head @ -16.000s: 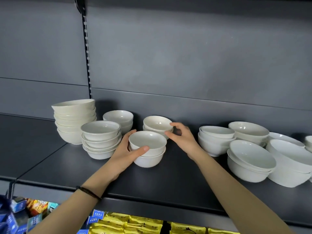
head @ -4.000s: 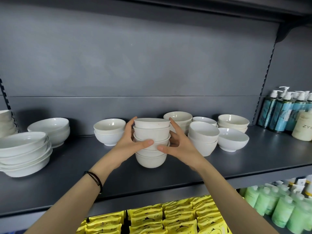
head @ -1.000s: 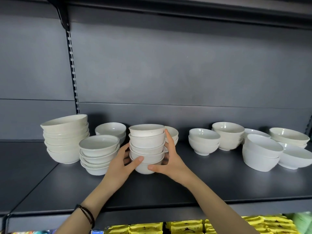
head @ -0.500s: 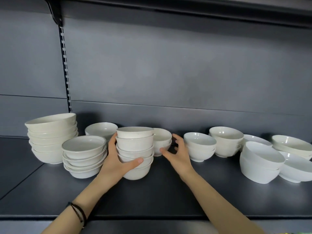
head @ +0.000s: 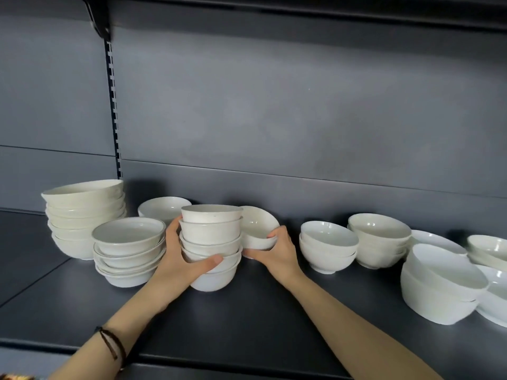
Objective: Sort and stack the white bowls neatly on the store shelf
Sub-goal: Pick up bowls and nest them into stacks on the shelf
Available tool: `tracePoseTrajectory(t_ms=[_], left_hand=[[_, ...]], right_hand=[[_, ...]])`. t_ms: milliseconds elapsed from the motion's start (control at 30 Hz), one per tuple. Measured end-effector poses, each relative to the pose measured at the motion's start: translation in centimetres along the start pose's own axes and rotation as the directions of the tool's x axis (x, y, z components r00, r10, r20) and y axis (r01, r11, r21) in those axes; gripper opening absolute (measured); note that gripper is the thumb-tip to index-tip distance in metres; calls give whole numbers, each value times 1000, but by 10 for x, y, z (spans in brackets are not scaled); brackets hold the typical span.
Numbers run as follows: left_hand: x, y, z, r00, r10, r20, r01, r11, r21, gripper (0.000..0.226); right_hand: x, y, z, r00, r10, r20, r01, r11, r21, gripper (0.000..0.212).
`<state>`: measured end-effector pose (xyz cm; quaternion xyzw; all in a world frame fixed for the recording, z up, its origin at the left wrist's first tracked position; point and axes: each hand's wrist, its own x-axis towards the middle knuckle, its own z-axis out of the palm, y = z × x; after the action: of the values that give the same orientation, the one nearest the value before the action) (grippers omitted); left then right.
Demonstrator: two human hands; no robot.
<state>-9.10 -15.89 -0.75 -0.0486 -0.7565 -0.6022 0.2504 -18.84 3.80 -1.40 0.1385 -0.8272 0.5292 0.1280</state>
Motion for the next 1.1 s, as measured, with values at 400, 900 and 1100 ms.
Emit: tracePoseTrajectory(t_ms=[400, 900, 1100], left_hand=[[17, -5, 13, 982, 36, -186, -12, 991, 130, 115], [61, -8, 52, 998, -59, 37, 61, 997, -57, 96], [72, -26, 40, 980, -154, 128, 169, 979, -118, 114]], right_hand=[[-39, 2, -45, 999, -14, 40, 18, 994, -111, 59], [-50, 16, -63, 991, -14, 136, 8, 999, 43, 56], [-50, 20, -63, 985, -42, 168, 13, 986, 168, 62]])
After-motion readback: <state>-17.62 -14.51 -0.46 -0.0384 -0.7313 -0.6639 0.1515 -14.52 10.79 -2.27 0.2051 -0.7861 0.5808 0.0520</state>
